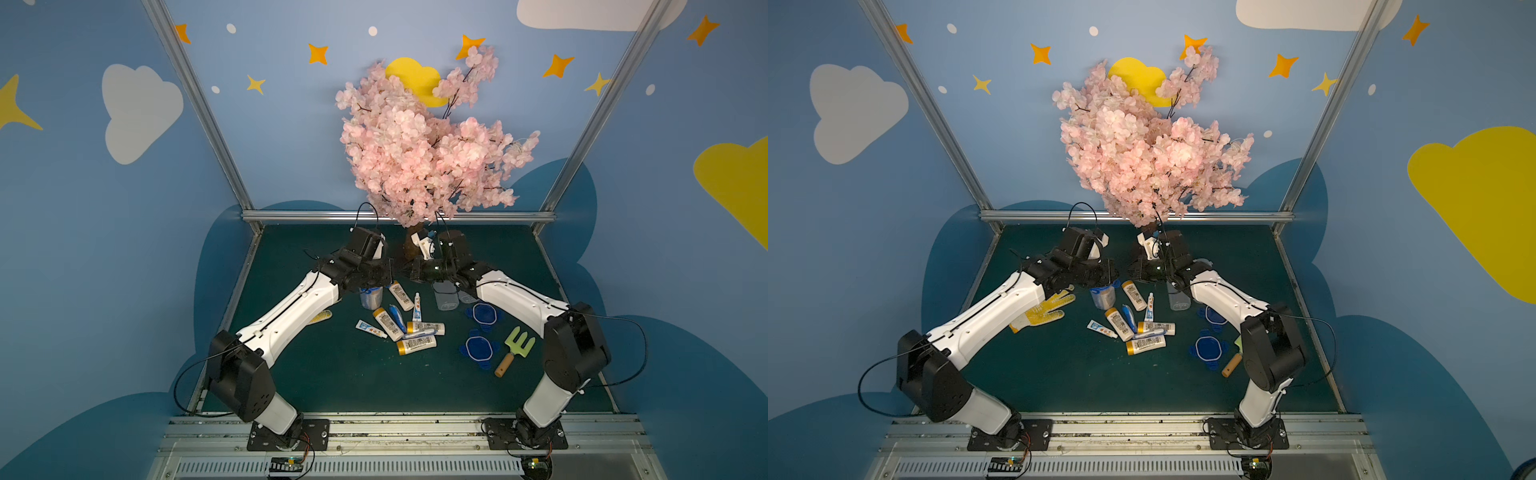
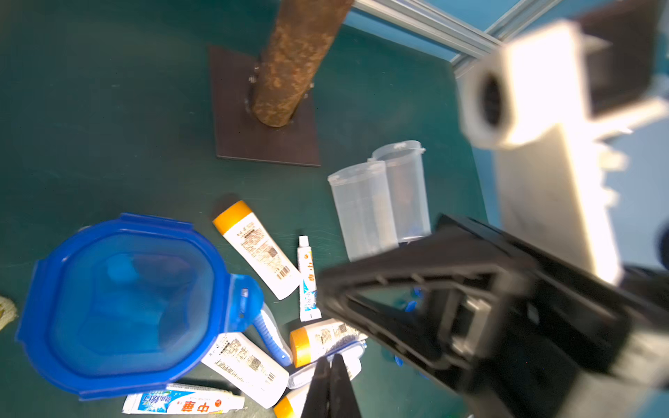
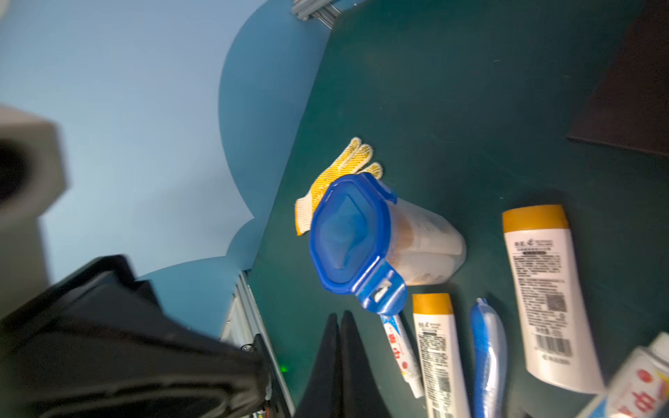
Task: Take out toiletry kits
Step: Unfasten the latch on the container, then adjust the container at the center of the board.
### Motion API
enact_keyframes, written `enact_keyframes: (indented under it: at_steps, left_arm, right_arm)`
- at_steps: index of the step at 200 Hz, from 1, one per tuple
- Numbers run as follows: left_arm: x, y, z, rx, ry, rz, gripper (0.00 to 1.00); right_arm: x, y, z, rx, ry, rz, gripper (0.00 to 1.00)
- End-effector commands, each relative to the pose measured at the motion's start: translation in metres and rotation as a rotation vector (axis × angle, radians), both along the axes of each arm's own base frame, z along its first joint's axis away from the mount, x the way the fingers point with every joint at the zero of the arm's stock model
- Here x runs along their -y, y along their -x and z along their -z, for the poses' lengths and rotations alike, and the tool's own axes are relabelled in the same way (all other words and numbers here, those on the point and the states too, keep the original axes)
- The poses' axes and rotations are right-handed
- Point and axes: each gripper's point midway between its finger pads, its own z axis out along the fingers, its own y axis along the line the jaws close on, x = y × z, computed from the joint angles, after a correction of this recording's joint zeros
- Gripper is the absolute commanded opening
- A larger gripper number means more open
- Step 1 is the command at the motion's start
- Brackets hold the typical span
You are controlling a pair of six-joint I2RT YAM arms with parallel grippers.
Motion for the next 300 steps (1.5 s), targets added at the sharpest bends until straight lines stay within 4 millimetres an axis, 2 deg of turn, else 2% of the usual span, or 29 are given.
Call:
enact_keyframes:
  at_steps: [1, 24, 58, 95, 164, 203, 247, 273, 300]
  left_arm:
    - [-0.012, 0.018, 0.008, -0.029, -0.063, 0.009, 0.02]
    - [-0.023, 0.028, 0.028, -0.058, -0.095, -0.015, 0.02]
    - [-0.028, 0.026, 0.054, -0.088, -0.122, -0.037, 0.02]
    - [-0.036, 0.018, 0.069, -0.138, -0.152, -0.065, 0.02]
    - [-0.087, 0.018, 0.086, -0.217, -0.231, -0.213, 0.03]
    - [-0.109, 0.019, 0.078, -0.207, -0.247, -0.270, 0.02]
    - [-0.124, 0.017, 0.045, -0.115, -0.237, -0.305, 0.03]
    - [-0.124, 0.014, 0.030, -0.071, -0.214, -0.304, 0.02]
    - [-0.109, 0.009, 0.029, -0.076, -0.160, -0.255, 0.02]
  right_arm:
    - [0.008, -0.006, 0.033, -0.024, 0.145, -0.004, 0.00]
    - [0.004, -0.017, 0.046, -0.040, 0.200, -0.015, 0.00]
    - [-0.008, -0.023, 0.060, -0.070, 0.224, -0.043, 0.00]
    - [-0.020, -0.013, 0.059, -0.059, 0.210, -0.092, 0.00]
    - [-0.040, 0.017, 0.045, -0.014, 0.206, -0.177, 0.00]
    - [-0.048, 0.039, 0.040, 0.018, 0.225, -0.215, 0.00]
    - [-0.059, 0.063, 0.039, 0.033, 0.251, -0.257, 0.00]
    - [-0.067, 0.074, 0.040, 0.027, 0.242, -0.279, 0.00]
    - [-0.075, 0.085, 0.035, 0.004, 0.166, -0.321, 0.00]
